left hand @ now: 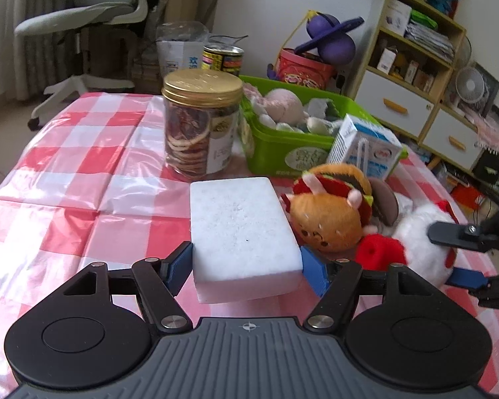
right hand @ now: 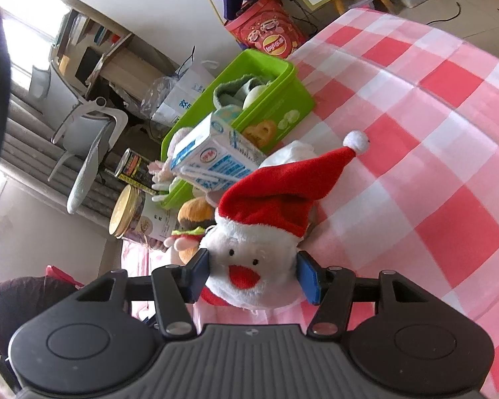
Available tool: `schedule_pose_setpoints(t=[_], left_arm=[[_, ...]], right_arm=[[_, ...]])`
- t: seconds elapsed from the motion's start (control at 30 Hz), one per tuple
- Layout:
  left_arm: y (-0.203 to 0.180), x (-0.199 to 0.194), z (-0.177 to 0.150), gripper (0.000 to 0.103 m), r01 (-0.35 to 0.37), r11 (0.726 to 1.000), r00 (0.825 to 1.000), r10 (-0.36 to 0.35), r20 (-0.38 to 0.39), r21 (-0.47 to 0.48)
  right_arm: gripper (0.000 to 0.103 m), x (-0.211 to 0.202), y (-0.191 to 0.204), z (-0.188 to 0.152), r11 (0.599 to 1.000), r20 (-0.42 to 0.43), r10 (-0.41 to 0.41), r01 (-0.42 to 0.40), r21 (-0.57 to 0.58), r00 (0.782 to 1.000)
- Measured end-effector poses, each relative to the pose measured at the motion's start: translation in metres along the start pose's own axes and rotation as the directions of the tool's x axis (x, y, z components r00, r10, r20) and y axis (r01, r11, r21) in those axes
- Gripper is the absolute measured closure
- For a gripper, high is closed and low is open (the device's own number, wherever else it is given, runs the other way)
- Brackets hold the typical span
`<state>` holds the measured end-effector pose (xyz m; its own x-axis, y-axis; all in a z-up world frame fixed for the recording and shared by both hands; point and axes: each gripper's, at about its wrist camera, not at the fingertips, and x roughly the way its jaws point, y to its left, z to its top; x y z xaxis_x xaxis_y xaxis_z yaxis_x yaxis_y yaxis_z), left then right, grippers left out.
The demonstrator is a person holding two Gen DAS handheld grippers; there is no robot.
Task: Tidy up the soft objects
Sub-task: 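Carry the sponge with the left tool while the right tool carries the Santa plush over the bin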
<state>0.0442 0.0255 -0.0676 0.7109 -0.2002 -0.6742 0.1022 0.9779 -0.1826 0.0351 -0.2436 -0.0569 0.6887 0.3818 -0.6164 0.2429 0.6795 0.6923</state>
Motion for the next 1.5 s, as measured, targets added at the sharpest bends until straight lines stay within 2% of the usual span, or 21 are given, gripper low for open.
schedule_pose_setpoints(t=[0.23, 0.47, 0.67, 0.87, 1.1, 1.3, 1.5], left_arm=[[0.011, -0.010, 0.009, 0.035, 0.024, 0.997, 1.000, -0.023, 0.012, -0.067], [0.012, -0.022, 0.015, 0.035, 0.057, 0.994, 0.998, -0.054, 0.030, -0.094], [0.000, -0.036, 0.023, 0.035, 0.085, 0.994, 0.995, -0.081, 0.054, -0.069], [-0.021, -0.045, 0.052, 0.035, 0.143, 0.989, 0.986, -0.141, 0.093, -0.022], [-0.051, -0.025, 0.102, 0.035, 0.185, 0.981, 0.979, -0.189, 0.081, 0.057], [-0.072, 0.009, 0.136, 0.035, 0.210, 0.975, 0.976, -0.213, 0.042, 0.079], [-0.086, 0.053, 0.161, 0.035, 0.166, 0.977, 0.985, -0.169, 0.012, 0.134]], right_arm=[[0.071, -0.018, -0.012, 0.011, 0.999, 0.035, 0.006, -0.007, 0.045, 0.999], [0.071, -0.036, -0.026, 0.024, 0.993, 0.082, 0.010, -0.020, 0.119, 0.997], [0.071, -0.050, -0.036, 0.034, 0.982, 0.129, 0.019, -0.043, 0.183, 0.991], [0.071, -0.053, -0.033, 0.056, 0.975, 0.165, 0.030, -0.065, 0.211, 0.986], [0.071, -0.042, -0.026, 0.093, 0.964, 0.215, 0.056, -0.109, 0.243, 0.975], [0.071, -0.022, -0.022, 0.123, 0.950, 0.249, 0.086, -0.155, 0.271, 0.965], [0.071, 0.010, -0.007, 0.154, 0.963, 0.231, 0.085, -0.139, 0.229, 0.969]])
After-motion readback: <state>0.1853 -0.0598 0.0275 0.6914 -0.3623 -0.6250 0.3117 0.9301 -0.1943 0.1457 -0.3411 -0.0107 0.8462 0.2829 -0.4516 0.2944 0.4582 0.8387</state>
